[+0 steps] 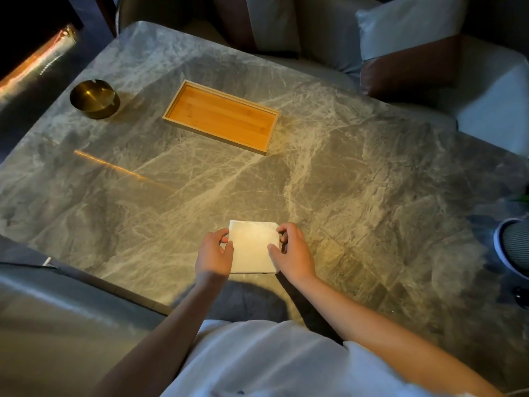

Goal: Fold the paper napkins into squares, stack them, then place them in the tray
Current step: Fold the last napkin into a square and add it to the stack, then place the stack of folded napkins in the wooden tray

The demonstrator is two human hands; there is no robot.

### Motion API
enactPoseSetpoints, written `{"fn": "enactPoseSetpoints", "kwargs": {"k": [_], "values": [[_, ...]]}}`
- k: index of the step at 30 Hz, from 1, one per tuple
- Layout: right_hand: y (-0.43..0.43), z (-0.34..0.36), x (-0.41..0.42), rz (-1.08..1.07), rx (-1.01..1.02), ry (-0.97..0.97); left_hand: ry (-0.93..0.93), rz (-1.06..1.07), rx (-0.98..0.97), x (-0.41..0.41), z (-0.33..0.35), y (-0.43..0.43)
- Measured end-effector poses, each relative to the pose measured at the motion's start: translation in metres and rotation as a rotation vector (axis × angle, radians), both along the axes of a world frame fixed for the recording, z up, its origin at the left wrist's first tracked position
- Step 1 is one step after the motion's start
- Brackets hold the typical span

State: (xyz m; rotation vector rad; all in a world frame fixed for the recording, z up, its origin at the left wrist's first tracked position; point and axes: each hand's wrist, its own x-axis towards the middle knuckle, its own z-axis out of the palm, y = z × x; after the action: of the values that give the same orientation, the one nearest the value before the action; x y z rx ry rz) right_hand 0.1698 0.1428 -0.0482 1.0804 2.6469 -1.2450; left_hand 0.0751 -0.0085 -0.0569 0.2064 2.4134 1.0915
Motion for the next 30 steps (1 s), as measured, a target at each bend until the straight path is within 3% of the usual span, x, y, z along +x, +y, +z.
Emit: {"fn": "enactPoseSetpoints", "kwargs": {"k": [5, 12, 15, 21, 26, 30], "values": [[-0.002, 0.0, 0.007, 0.385, 0.267, -0.046, -0.018, 0.056, -0.052, 0.002, 0.001, -0.005], [-0.006, -0.004, 0.008, 0.392, 0.246, -0.145, -0.048, -0.054, -0.054, 0.004, 0.004, -0.003], [-0.006, -0.004, 0.007, 0.394, 0.243, -0.153, -0.082, -0.054, 0.051, 0.007, 0.011, 0.008], [-0.005, -0.004, 0.007, 0.39, 0.218, -0.173, -0.399, 0.226, 0.195, 0.01, 0.019, 0.021], [-0.005, -0.006, 0.007, 0.387, 0.212, -0.174, -0.659, 0.288, 0.251, 0.005, 0.026, 0.021], [-0.005, -0.005, 0.007, 0.383, 0.184, -0.178, -0.588, 0.2, 0.238, 0.005, 0.024, 0.022]]}}
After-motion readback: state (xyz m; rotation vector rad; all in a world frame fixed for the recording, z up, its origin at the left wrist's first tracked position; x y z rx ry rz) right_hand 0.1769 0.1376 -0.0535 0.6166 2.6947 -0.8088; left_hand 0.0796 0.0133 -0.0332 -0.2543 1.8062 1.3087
